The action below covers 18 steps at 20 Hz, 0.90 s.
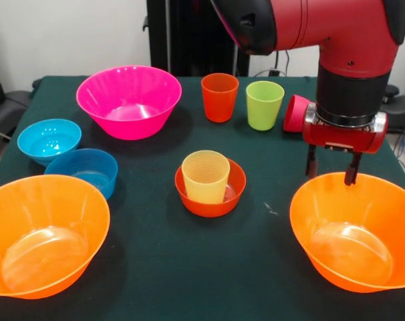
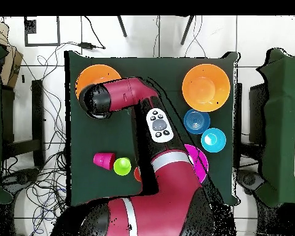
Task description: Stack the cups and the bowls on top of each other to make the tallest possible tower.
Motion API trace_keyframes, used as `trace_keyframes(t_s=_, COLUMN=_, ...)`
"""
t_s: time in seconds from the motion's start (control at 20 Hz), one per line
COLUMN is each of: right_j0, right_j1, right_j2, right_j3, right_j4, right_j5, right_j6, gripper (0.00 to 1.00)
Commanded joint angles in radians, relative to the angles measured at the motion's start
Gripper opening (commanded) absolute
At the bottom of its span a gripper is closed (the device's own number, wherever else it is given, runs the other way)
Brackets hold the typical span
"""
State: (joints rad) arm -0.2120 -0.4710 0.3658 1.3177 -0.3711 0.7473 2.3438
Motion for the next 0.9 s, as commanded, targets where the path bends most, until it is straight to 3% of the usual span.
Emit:
trace_keyframes(t_s=0.05, right_j0=0.013, right_j1=-0.006, right_j2=-0.028, right_j3=-0.014, right_j4=-0.020, right_j5=0.086, right_j6=-0.047, gripper=1.00)
trace_keyframes(t_s=0.5, right_j0=0.059, right_j1=0.072, right_j2=-0.113, right_j3=-0.083, right_j4=-0.059, right_j5=0.045, right_j6=0.037, gripper=1.00)
trace_keyframes(t_s=0.9, right_j0=0.103, right_j1=0.111, right_j2=-0.204, right_j3=-0.074, right_j4=-0.007, right_j5=0.013, right_j6=0.153, gripper=1.00)
